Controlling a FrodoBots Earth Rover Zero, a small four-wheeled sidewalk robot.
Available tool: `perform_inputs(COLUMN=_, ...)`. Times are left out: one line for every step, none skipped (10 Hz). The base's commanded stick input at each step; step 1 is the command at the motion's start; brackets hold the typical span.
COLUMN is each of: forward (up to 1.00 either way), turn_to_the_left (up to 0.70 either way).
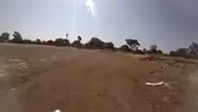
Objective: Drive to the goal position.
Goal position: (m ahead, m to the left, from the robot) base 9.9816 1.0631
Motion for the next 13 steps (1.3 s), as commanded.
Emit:
perform_inputs(forward=0.50, turn_to_the_left=0.00)
perform_inputs(forward=0.50, turn_to_the_left=0.00)
perform_inputs(forward=0.50, turn_to_the_left=0.00)
perform_inputs(forward=0.50, turn_to_the_left=0.00)
perform_inputs(forward=0.50, turn_to_the_left=0.00)
perform_inputs(forward=0.50, turn_to_the_left=0.00)
perform_inputs(forward=0.50, turn_to_the_left=0.00)
perform_inputs(forward=0.50, turn_to_the_left=0.00)
perform_inputs(forward=0.50, turn_to_the_left=0.00)
perform_inputs(forward=0.50, turn_to_the_left=0.00)
perform_inputs(forward=0.50, turn_to_the_left=0.00)
perform_inputs(forward=0.50, turn_to_the_left=0.00)
perform_inputs(forward=0.50, turn_to_the_left=0.00)
